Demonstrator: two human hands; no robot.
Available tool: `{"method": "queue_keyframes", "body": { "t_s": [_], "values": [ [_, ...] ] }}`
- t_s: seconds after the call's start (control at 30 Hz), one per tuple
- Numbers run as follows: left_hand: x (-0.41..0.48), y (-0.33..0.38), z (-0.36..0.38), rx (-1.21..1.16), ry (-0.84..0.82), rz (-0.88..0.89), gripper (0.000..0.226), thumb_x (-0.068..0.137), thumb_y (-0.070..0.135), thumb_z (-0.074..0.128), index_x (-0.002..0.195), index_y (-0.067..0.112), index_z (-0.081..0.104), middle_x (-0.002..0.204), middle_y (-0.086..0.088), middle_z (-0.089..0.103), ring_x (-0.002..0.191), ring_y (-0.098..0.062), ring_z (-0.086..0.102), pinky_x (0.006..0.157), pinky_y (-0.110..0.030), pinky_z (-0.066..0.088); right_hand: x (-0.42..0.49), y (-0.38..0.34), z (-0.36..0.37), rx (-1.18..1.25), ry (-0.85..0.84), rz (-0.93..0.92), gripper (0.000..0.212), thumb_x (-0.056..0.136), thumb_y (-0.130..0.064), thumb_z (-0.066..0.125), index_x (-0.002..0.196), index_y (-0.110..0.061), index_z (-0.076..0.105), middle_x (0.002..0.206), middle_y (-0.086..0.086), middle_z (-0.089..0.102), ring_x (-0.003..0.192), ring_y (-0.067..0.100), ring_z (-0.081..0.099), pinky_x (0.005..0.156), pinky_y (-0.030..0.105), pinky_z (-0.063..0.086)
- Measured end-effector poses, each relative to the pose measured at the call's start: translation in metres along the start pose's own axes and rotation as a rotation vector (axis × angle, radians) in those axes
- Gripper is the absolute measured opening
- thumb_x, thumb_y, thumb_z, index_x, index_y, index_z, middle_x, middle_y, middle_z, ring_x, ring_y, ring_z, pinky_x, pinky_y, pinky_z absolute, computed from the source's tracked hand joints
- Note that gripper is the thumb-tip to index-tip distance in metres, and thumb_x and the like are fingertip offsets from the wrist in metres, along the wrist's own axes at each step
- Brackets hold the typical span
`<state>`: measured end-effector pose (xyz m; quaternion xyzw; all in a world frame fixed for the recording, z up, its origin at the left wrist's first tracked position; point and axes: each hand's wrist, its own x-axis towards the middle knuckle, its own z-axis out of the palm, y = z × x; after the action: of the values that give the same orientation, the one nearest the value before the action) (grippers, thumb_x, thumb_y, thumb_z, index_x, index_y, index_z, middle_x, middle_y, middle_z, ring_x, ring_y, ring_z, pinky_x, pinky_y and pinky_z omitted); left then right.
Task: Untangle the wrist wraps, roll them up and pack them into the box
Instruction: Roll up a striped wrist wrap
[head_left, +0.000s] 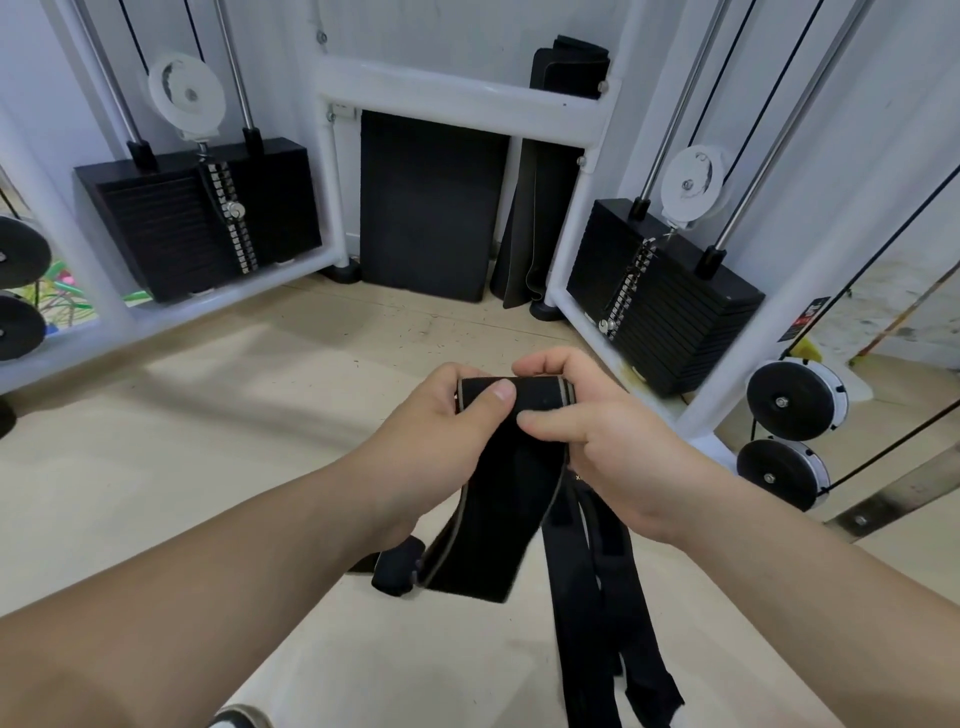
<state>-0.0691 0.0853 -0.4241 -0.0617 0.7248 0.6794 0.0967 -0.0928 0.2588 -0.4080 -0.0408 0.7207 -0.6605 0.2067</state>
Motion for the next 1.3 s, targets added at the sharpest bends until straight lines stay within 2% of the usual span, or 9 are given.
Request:
{"method": "queue_keyframes", "body": {
  "t_s": [0.17, 0.5, 0.63, 0.77, 0.87, 0.97, 1.03, 1.17, 1.3],
  "values": [
    [0.000, 0.005, -0.006, 0.035, 0.002, 0.114, 0.011, 0.106, 0.029, 0.062, 0.114, 0.035, 0.059, 0.102, 0.003, 0.074, 0.088, -0.010, 0.076, 0.067, -0.023, 0.058, 0.006, 0.003, -0.006, -0.012, -0.057, 0.135, 0.050, 0.107, -0.060, 0.047, 0.134, -0.025, 0.070, 0.125, 0.008, 0.078, 0.117, 0.027, 0.075, 0.104, 0.051, 0.057],
    [0.003, 0.003, -0.009, -0.115, -0.059, -0.059, 0.057, 0.076, 0.032, 0.082, 0.130, 0.033, 0.062, 0.126, -0.003, 0.072, 0.114, -0.026, 0.073, 0.100, -0.050, 0.060, 0.008, 0.011, -0.011, 0.174, -0.021, 0.016, 0.025, 0.105, -0.005, 0.060, 0.129, -0.012, 0.063, 0.123, 0.019, 0.074, 0.113, 0.038, 0.074, 0.104, 0.056, 0.058],
    [0.001, 0.004, -0.006, -0.119, -0.093, -0.136, 0.040, 0.097, 0.057, 0.066, 0.126, 0.030, 0.065, 0.115, -0.001, 0.079, 0.104, -0.021, 0.078, 0.095, -0.048, 0.063, 0.007, 0.013, -0.010, 0.083, -0.011, -0.055, 0.040, 0.097, 0.012, 0.063, 0.122, -0.019, 0.068, 0.120, 0.018, 0.066, 0.102, 0.031, 0.072, 0.097, 0.051, 0.062],
    [0.001, 0.002, -0.006, -0.013, -0.046, -0.042, 0.027, 0.101, 0.048, 0.065, 0.124, 0.035, 0.060, 0.113, 0.003, 0.076, 0.098, -0.013, 0.077, 0.089, -0.038, 0.064, 0.005, 0.010, -0.010, 0.064, -0.006, -0.061, 0.052, 0.088, 0.023, 0.059, 0.111, -0.022, 0.069, 0.127, 0.018, 0.062, 0.097, 0.031, 0.072, 0.079, 0.039, 0.064],
    [-0.001, 0.005, -0.007, -0.013, -0.029, 0.040, 0.019, 0.103, 0.034, 0.066, 0.119, 0.037, 0.058, 0.109, 0.003, 0.074, 0.087, -0.008, 0.077, 0.073, -0.030, 0.064, 0.006, 0.004, -0.009, 0.191, -0.024, 0.001, 0.053, 0.085, 0.009, 0.064, 0.126, -0.024, 0.069, 0.126, 0.014, 0.068, 0.101, 0.029, 0.072, 0.076, 0.039, 0.062],
    [-0.003, 0.007, -0.007, 0.005, -0.031, 0.096, 0.025, 0.102, 0.021, 0.068, 0.117, 0.036, 0.057, 0.104, 0.000, 0.072, 0.085, -0.015, 0.078, 0.071, -0.039, 0.067, 0.007, 0.001, -0.008, 0.183, -0.079, 0.114, 0.035, 0.102, -0.035, 0.063, 0.132, -0.020, 0.072, 0.124, 0.010, 0.075, 0.112, 0.029, 0.074, 0.097, 0.051, 0.061],
    [-0.004, 0.006, -0.007, 0.012, -0.037, 0.124, 0.028, 0.101, 0.017, 0.069, 0.117, 0.038, 0.057, 0.105, 0.000, 0.071, 0.084, -0.018, 0.078, 0.069, -0.044, 0.067, 0.007, 0.003, -0.010, 0.060, -0.107, 0.183, 0.049, 0.103, -0.056, 0.055, 0.132, -0.021, 0.072, 0.122, 0.009, 0.079, 0.114, 0.029, 0.076, 0.104, 0.052, 0.058],
    [-0.003, 0.004, -0.007, -0.025, -0.033, 0.112, 0.038, 0.096, 0.013, 0.075, 0.120, 0.036, 0.058, 0.112, 0.002, 0.068, 0.084, -0.014, 0.079, 0.065, -0.032, 0.064, 0.007, 0.008, -0.010, 0.076, -0.113, 0.159, 0.049, 0.103, -0.050, 0.057, 0.138, -0.018, 0.067, 0.129, 0.012, 0.076, 0.119, 0.034, 0.074, 0.108, 0.057, 0.055],
    [0.003, 0.004, -0.009, -0.099, -0.060, -0.069, 0.063, 0.077, 0.021, 0.084, 0.133, 0.033, 0.059, 0.126, -0.004, 0.069, 0.106, -0.026, 0.076, 0.091, -0.044, 0.064, 0.010, 0.011, -0.013, 0.157, -0.066, 0.102, 0.042, 0.096, -0.028, 0.069, 0.135, -0.016, 0.065, 0.129, 0.015, 0.075, 0.117, 0.036, 0.074, 0.105, 0.055, 0.057]
  ]
}}
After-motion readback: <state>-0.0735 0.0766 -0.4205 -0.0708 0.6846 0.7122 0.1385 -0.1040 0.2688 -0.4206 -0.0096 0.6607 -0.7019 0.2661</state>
